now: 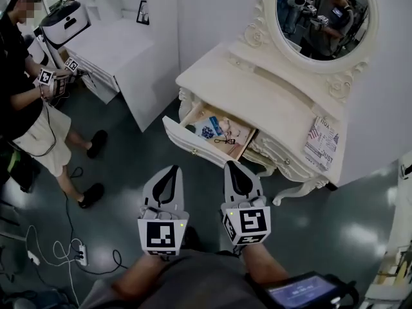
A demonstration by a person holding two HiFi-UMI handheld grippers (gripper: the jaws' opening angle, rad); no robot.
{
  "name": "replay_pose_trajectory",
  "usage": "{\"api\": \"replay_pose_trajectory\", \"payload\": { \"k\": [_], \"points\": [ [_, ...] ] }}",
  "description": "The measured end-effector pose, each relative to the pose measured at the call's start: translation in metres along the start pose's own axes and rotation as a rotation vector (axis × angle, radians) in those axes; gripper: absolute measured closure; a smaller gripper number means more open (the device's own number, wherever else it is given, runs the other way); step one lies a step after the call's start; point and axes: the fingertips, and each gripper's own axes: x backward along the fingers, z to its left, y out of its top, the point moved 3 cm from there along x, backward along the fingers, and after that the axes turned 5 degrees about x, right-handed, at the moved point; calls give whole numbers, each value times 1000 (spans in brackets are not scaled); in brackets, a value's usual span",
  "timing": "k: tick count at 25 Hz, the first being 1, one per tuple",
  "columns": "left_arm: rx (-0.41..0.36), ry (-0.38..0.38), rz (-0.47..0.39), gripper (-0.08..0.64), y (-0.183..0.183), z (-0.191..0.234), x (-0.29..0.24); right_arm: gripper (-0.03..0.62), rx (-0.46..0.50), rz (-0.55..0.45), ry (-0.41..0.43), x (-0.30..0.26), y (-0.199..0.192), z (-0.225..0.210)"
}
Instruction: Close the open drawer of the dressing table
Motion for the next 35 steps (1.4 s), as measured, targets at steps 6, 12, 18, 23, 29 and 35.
{"api": "replay_pose_trajectory", "payload": {
  "k": [6,12,18,23,29,35],
  "points": [
    [10,-30,-2,545,4,8,-17,577,15,-14,-52,-10,12,-14],
    [1,-52,29,545,-7,3,-37,577,-10,7,-88,-15,4,-34],
    [8,-50,88,545,-18,-1,-72,577,-52,39,-68,-43,-14,-54],
    [-5,-47,60,545,-19,2,-116,577,-74,40,-33,-79,-21,-74],
    [-12,-30,80,543,-11,5,-162,577,-85,28,-3,-121,-18,-100],
    [-36,2,40,543,4,11,-189,577,-74,2,30,-149,-6,-116]
  ]
}}
